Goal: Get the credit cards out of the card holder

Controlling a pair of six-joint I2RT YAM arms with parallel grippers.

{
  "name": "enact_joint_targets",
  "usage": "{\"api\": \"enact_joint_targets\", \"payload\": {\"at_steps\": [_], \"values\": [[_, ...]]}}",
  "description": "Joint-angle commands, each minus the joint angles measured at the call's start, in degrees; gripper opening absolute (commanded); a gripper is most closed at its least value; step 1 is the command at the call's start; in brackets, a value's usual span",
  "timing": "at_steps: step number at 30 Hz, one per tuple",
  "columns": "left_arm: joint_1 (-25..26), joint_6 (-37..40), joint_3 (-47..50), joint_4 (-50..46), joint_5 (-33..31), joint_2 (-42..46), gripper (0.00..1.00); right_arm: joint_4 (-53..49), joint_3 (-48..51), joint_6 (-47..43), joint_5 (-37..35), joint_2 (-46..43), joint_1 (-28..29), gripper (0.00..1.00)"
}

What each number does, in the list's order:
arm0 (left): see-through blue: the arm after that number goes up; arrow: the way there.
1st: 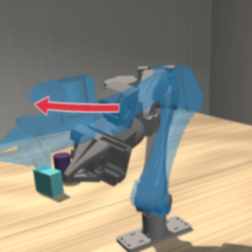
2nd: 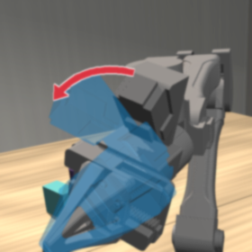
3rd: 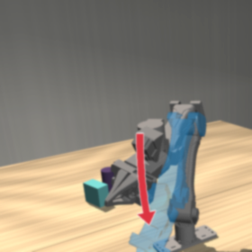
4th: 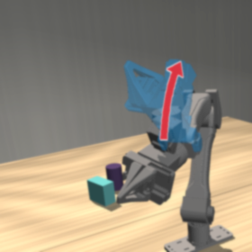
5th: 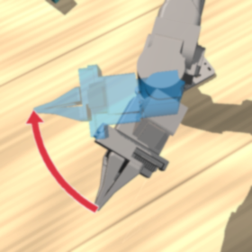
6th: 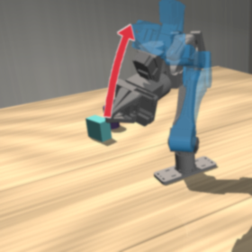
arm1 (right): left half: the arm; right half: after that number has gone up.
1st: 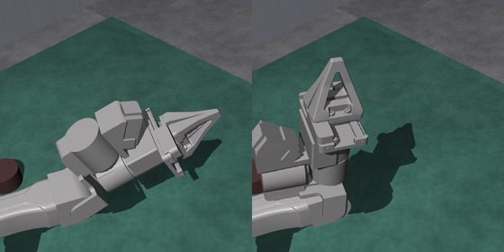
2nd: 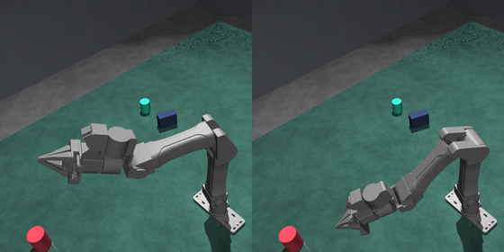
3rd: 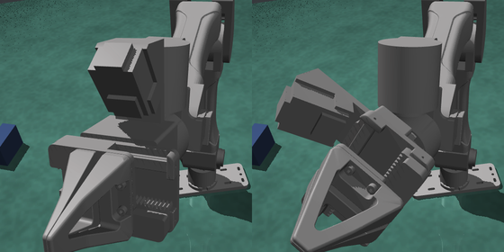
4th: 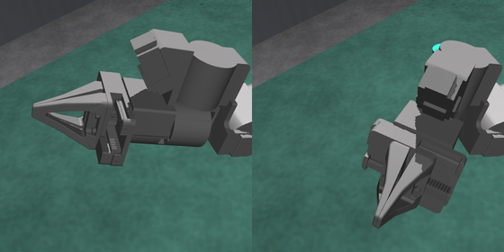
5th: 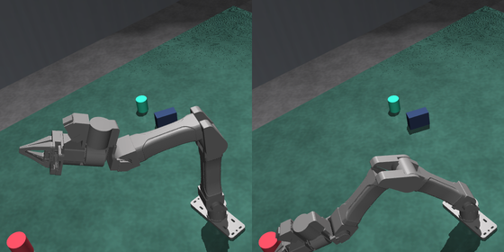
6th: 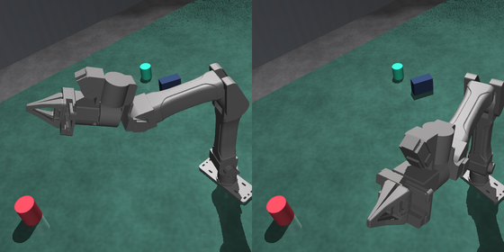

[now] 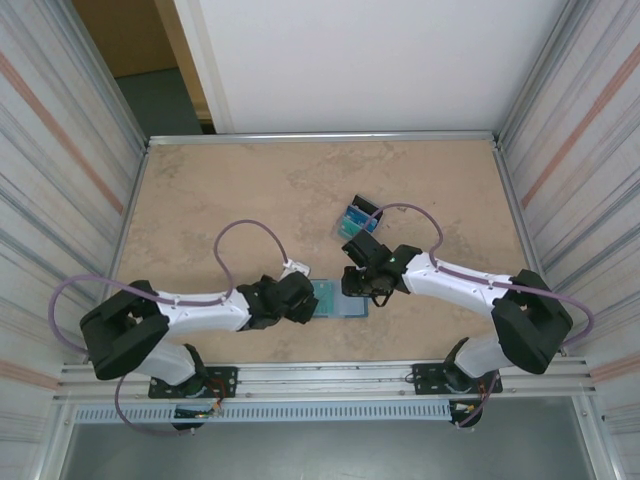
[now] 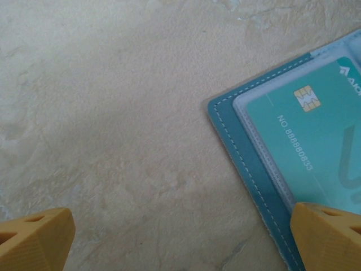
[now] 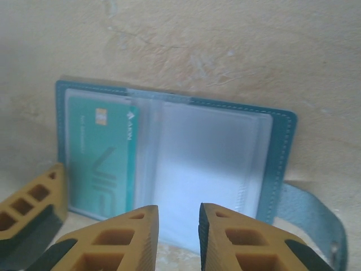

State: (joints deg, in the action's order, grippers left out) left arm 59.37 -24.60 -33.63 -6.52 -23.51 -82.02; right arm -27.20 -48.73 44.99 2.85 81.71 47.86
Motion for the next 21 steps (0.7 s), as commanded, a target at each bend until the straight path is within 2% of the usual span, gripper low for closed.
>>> {"api": "enact_joint_targets", "payload": {"at_steps": [1,9,15,21], "values": [[1.0,0.4,-1.6,-0.6,-0.1,-1.0,0.99,2.2,-0.4,2.3,4.0,-1.1,-0.7,0.26],[2.6,-2.6,-1.6,-0.8,0.8,-1.8,0.99,8.5,2.0,3.9,10.1,0.6,-2.3,0.25],[2.6,-4.9,-1.6,-0.7,-1.2,0.2,0.99,9.7,2.8,3.7,11.7,2.1,-3.0,0.19],[1.6,-5.1,-2.0,-0.6,-1.7,2.2,0.99,13.2,5.3,4.4,14.5,2.9,-4.1,0.18]]}}
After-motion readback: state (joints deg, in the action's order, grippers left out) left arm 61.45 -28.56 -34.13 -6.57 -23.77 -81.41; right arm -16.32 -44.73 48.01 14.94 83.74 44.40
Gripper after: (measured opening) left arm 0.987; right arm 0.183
